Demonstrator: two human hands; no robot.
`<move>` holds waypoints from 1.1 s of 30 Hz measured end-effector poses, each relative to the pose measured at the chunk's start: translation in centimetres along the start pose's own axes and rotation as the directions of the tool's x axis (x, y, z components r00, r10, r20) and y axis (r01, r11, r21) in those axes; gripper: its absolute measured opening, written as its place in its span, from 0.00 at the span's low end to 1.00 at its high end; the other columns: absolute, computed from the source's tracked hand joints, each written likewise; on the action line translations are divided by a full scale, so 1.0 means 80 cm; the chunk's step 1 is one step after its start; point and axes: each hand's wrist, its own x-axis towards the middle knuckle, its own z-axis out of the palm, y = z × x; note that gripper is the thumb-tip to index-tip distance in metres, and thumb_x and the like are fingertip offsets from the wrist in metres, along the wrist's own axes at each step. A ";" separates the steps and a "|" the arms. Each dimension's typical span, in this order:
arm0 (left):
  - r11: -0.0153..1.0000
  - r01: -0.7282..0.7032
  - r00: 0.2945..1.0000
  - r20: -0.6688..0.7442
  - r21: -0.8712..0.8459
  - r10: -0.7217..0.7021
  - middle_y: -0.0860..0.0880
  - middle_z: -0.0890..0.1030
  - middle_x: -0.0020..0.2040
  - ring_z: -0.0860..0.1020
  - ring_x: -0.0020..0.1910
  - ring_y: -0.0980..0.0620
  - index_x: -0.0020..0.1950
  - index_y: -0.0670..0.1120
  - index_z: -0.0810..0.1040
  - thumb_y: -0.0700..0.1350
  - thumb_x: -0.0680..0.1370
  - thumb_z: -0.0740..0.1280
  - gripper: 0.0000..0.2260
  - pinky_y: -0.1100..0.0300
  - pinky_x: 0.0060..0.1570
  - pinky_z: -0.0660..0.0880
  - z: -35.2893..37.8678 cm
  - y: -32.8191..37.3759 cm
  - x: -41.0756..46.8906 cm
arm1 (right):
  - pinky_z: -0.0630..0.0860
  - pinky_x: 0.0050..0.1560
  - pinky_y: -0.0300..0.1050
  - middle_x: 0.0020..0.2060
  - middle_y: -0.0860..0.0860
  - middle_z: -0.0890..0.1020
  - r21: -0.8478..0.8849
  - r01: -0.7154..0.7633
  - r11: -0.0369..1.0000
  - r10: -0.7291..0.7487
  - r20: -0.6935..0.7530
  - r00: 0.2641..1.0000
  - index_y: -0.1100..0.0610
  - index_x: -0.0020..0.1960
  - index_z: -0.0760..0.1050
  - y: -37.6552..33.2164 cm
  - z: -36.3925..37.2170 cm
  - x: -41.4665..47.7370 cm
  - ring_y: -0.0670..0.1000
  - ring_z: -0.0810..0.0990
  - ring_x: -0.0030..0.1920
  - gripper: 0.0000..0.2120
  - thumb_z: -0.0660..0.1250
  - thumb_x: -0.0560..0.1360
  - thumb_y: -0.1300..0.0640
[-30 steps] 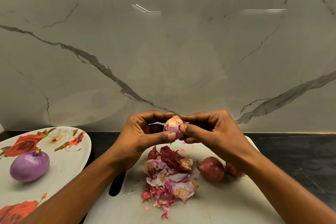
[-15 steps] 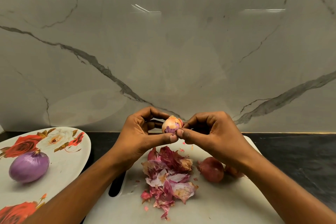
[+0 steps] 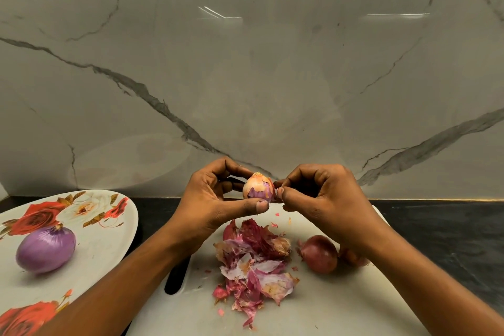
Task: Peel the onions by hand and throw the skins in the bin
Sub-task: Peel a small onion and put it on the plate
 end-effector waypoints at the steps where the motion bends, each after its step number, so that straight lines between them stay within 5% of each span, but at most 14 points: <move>1: 1.000 0.006 1.000 -0.003 -0.005 -0.006 0.47 0.86 0.55 0.86 0.55 0.44 0.57 0.44 0.80 0.43 0.62 0.86 0.27 0.45 0.52 0.85 0.000 0.000 0.000 | 0.86 0.44 0.49 0.37 0.47 0.87 -0.022 0.004 1.000 -0.004 -0.022 1.000 0.52 0.45 0.86 0.001 -0.001 0.000 0.47 0.87 0.40 0.01 0.76 0.76 0.56; 5: 1.000 0.017 1.000 -0.020 -0.021 -0.017 0.47 0.86 0.55 0.86 0.55 0.43 0.57 0.46 0.81 0.49 0.60 0.86 0.29 0.46 0.51 0.85 -0.001 -0.001 0.002 | 0.86 0.45 0.46 0.40 0.47 0.88 -0.066 0.006 0.998 -0.009 -0.049 0.999 0.53 0.46 0.87 0.003 -0.003 0.000 0.45 0.87 0.40 0.01 0.76 0.76 0.58; 16: 0.992 -0.085 0.996 0.012 0.097 0.085 0.51 0.86 0.52 0.86 0.54 0.48 0.56 0.44 0.80 0.44 0.62 0.84 0.26 0.52 0.47 0.86 0.002 -0.003 -0.001 | 0.83 0.43 0.35 0.43 0.42 0.89 -0.060 0.105 0.993 -0.103 0.034 0.994 0.51 0.55 0.88 -0.002 0.003 -0.007 0.41 0.87 0.43 0.09 0.78 0.75 0.54; 33: 0.971 -0.190 0.982 0.029 0.147 0.188 0.52 0.83 0.53 0.85 0.56 0.46 0.55 0.47 0.80 0.53 0.63 0.85 0.26 0.51 0.46 0.86 0.006 -0.006 -0.003 | 0.84 0.40 0.43 0.37 0.43 0.86 -0.197 0.148 0.969 -0.151 0.003 0.989 0.53 0.48 0.88 0.001 0.007 -0.008 0.44 0.85 0.38 0.06 0.74 0.76 0.51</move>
